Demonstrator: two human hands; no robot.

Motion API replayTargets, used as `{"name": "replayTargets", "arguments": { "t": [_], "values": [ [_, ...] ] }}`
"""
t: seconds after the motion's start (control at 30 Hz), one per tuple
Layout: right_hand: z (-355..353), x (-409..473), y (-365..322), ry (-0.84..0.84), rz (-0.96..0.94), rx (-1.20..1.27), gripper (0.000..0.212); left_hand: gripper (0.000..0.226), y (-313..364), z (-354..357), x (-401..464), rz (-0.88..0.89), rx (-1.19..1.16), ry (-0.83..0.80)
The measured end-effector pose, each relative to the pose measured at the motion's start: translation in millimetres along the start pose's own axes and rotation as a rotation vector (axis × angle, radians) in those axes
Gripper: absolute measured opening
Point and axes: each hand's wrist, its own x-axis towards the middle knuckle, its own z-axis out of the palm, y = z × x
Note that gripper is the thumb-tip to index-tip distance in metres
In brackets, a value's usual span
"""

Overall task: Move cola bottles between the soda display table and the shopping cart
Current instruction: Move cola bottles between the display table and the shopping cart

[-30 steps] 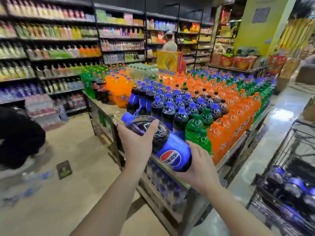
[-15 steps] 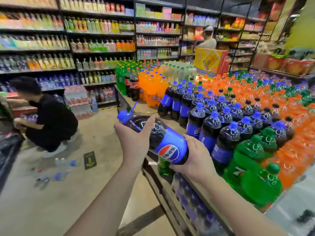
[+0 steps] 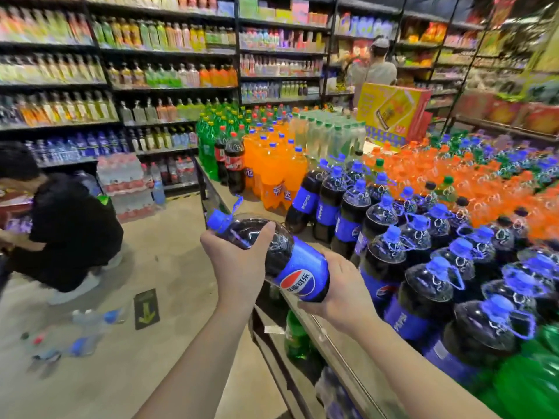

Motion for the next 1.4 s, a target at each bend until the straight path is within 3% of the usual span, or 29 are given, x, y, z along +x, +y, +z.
{"name": "replayTargets", "arguments": {
  "t": [0.27,0.5,0.7,0.9,1.07,1.33,1.4],
  "values": [
    [54.6,75.5,37.5,0.064,0.144,-0.019,0.107,0.080,-51.6,66.6,102.7,-0.060,0.008,-0.153],
    [94.7,137.7,66.9,0.117,0.434,-0.095,0.118,0.078,-84.8,140.9,192.9,-0.110,-0.011,-0.431],
    [110.9,173.9,76.0,0.190,0.673,-0.115,0.115,0.081,-101.1,197.8,235.6,-0.095,-0.011,-0.622],
    [139.1,180.9,97.2,0.272,0.967,-0.128,0.122,0.086,-121.7,240.2,239.2,-0.037,-0.009,-0.782],
    [161.6,175.2,118.3,0.243,1.156,-0.131,0.111,0.088,-148.7,263.1,221.8,-0.029,-0.023,-0.849],
    [178.5,166.0,131.1,0.311,1.303,0.010,0.085,0.086,-183.1,277.0,197.3,0.034,0.016,-0.971],
    [183.1,163.6,135.5,0.341,1.317,0.070,0.091,0.087,-184.4,278.2,193.1,0.065,0.019,-0.996]
  ]
}}
